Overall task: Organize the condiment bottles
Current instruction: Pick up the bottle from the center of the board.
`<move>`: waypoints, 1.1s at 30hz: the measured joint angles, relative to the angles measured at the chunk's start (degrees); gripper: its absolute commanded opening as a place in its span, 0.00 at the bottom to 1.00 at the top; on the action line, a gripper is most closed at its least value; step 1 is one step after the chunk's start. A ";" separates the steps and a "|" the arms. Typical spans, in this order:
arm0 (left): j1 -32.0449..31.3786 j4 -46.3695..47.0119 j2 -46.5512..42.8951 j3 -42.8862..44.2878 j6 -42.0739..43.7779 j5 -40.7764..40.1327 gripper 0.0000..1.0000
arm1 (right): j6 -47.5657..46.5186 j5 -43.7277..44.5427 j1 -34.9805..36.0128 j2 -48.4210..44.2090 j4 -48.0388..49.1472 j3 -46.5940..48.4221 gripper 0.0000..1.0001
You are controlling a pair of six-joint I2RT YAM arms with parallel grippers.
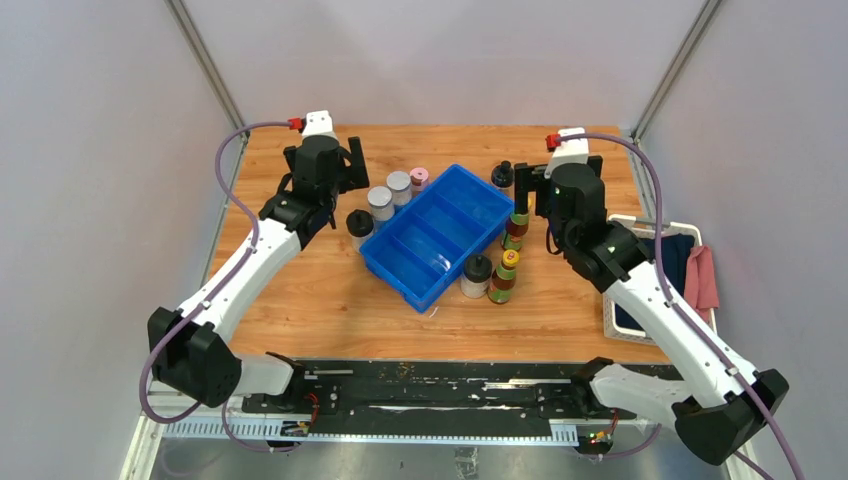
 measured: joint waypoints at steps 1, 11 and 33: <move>0.00 0.07 0.00 0.04 -0.15 0.02 1.00 | -0.04 0.15 0.09 -0.26 -0.20 -0.02 0.97; -0.02 2.56 -0.02 -0.63 -2.08 2.25 1.00 | 0.87 3.19 0.24 -4.90 -0.83 -2.97 0.89; -1.40 4.81 0.68 -4.87 -1.97 1.97 1.00 | 6.56 -4.70 0.31 6.67 1.36 -1.25 0.88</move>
